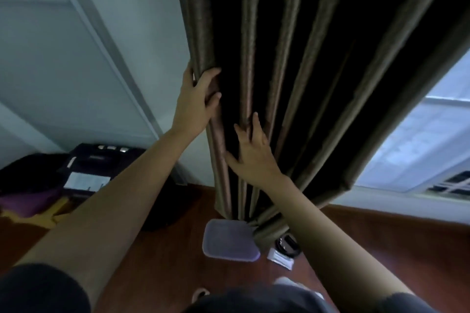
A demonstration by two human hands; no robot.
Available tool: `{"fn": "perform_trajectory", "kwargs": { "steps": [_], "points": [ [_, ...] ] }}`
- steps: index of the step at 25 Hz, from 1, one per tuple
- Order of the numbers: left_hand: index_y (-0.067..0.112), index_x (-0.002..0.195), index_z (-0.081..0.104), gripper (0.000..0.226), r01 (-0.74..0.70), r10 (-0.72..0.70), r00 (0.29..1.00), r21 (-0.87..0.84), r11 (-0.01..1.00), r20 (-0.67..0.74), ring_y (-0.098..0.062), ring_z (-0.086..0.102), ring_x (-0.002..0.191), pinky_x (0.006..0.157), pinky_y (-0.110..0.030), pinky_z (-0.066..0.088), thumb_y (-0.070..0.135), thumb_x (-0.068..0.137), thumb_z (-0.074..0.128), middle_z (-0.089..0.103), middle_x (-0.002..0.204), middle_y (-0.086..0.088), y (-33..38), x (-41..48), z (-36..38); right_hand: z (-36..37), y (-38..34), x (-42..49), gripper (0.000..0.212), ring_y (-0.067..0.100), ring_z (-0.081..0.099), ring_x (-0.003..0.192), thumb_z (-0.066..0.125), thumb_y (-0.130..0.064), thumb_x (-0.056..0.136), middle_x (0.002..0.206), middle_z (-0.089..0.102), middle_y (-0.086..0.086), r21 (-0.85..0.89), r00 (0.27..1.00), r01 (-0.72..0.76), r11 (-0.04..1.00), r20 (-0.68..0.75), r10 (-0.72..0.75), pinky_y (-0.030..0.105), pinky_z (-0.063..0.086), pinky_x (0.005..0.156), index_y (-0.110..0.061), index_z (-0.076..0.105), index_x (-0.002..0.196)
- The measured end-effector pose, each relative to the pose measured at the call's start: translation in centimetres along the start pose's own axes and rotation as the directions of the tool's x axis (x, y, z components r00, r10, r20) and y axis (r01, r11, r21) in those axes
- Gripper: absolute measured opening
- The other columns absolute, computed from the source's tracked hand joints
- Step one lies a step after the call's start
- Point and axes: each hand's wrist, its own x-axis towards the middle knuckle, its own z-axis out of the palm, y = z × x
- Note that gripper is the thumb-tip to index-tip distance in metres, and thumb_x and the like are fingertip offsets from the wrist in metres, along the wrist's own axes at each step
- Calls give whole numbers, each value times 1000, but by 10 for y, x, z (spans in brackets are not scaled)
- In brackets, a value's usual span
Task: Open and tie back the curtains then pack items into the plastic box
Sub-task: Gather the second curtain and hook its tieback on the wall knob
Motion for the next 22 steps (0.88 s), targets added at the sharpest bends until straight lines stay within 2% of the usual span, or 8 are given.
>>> {"fn": "perform_trajectory", "kwargs": {
  "steps": [3,6,8,10,12,13,17,22],
  "points": [
    [13,126,58,48,-51,46,995,50,997,89,-35,58,103,89,-25,41,-9,84,49,54,117,-27,-17,6,1,-6,0,3,76,33,-3,146,48,-47,92,158,-14,11,-11,991,-133,991,-4,133,42,13,118,-18,11,151],
    [8,123,62,54,42,-47,998,91,995,49,-39,62,90,88,-34,49,-16,78,45,65,103,-27,-36,11,-11,-12,6,-1,76,31,-4,147,50,-42,93,159,-12,11,-63,992,-121,991,27,123,41,11,120,-16,9,152],
    [7,124,61,51,26,-26,991,6,1000,132,-23,64,68,76,-19,52,-15,82,45,68,88,-15,-42,11,-20,-14,8,4,76,30,-4,147,51,-39,93,159,-14,9,-56,989,-124,991,69,127,41,13,120,-20,7,152],
    [9,125,60,46,-33,53,968,-87,996,246,-1,55,53,59,-1,40,-12,87,46,67,80,-6,-46,13,-27,-13,8,17,74,29,4,147,49,-33,95,159,-11,6,-2,988,-119,993,102,119,40,19,119,-19,4,152],
    [10,125,59,44,-9,39,977,-144,990,208,3,60,63,63,0,42,-11,90,44,70,102,-12,-55,20,-29,-7,7,26,71,27,18,144,45,-25,96,160,-5,1,25,992,-62,998,112,59,39,27,116,-18,2,152],
    [9,127,58,44,16,11,981,-136,991,195,-5,63,69,68,-2,44,-10,90,43,68,106,-14,-58,24,-30,-2,6,28,71,26,21,143,43,-22,96,160,-5,-1,20,993,-27,999,115,25,40,29,115,-17,1,152],
    [12,136,49,42,53,-30,915,-45,998,402,-25,64,79,76,-27,50,3,95,45,67,101,-16,-48,30,-25,26,2,21,69,27,19,142,39,-21,98,159,-17,-2,-38,979,13,999,205,-5,35,25,117,-14,-5,151],
    [0,109,63,24,-49,51,872,-18,999,487,-20,59,73,56,-14,36,-1,91,47,63,87,-12,-29,34,-17,34,5,28,74,31,28,136,43,-18,95,157,-22,1,-49,961,83,995,267,-67,35,31,112,-15,-5,151]
  ]
}}
